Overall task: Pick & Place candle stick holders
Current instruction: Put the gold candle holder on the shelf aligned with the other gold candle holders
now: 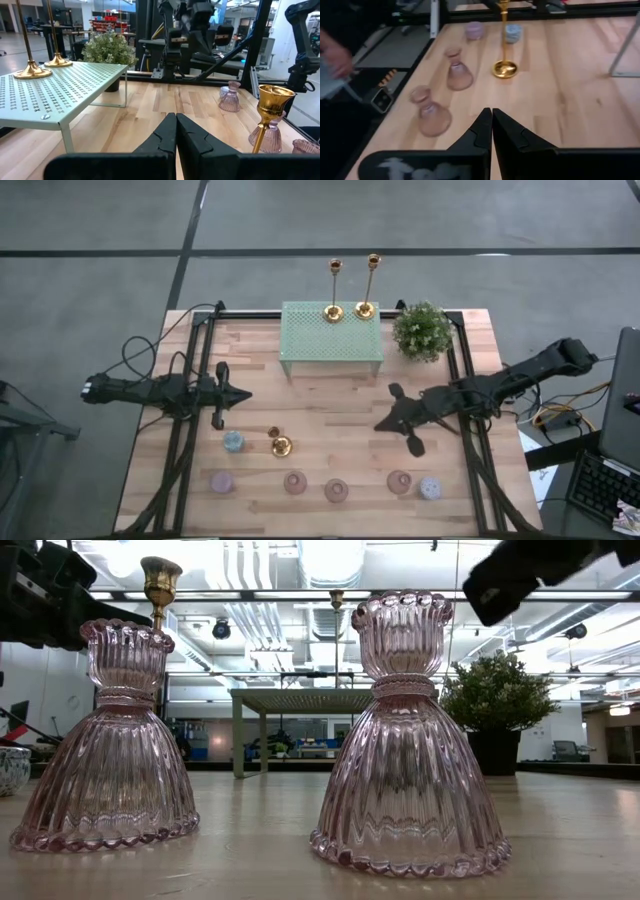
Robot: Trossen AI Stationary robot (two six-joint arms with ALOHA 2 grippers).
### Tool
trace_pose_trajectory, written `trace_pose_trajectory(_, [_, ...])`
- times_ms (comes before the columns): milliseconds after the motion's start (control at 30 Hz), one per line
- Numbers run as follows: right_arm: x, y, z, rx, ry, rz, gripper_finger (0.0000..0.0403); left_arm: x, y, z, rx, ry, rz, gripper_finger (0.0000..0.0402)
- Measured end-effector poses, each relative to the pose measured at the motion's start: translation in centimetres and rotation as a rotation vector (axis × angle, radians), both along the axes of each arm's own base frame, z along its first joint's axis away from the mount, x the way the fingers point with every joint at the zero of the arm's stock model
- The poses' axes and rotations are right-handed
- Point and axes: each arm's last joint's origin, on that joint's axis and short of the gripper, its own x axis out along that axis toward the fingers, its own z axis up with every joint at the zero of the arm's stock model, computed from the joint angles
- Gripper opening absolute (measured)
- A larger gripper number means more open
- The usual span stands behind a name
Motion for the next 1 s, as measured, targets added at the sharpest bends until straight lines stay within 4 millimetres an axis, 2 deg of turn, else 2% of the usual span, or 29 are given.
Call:
trace_pose_trajectory(300, [-1.0,1.1,-2.7,0.094,-0.064,0.039,0.0008,0.0,0.0,0.0,0.000,0.000,0.001,0.0010])
trace_pose_trajectory(567, [-0.9,1.3,-3.4,0.083,-0.043,0.042,0.0008,0.0,0.0,0.1,-0.003,-0.014,0.002,0.0010])
trace_pose_trajectory(767, [-0.7,1.3,-3.4,0.013,-0.078,0.062,0.0008,0.0,0.1,0.8,-0.164,-0.107,0.023,0.0010])
trace_pose_trajectory(833, [-0.7,1.3,-3.2,0.007,-0.096,0.065,0.0008,0.0,0.1,1.4,-0.196,-0.174,0.033,0.0010])
trace_pose_trajectory(933, [-0.7,1.3,-3.1,0.008,-0.109,0.066,0.0008,-0.1,0.1,2.4,-0.353,-0.278,0.015,0.0010])
trace_pose_trajectory(1000, [-0.6,1.3,-3.1,0.009,-0.112,0.066,0.0008,-0.2,0.1,2.7,-0.377,-0.317,0.004,0.0010])
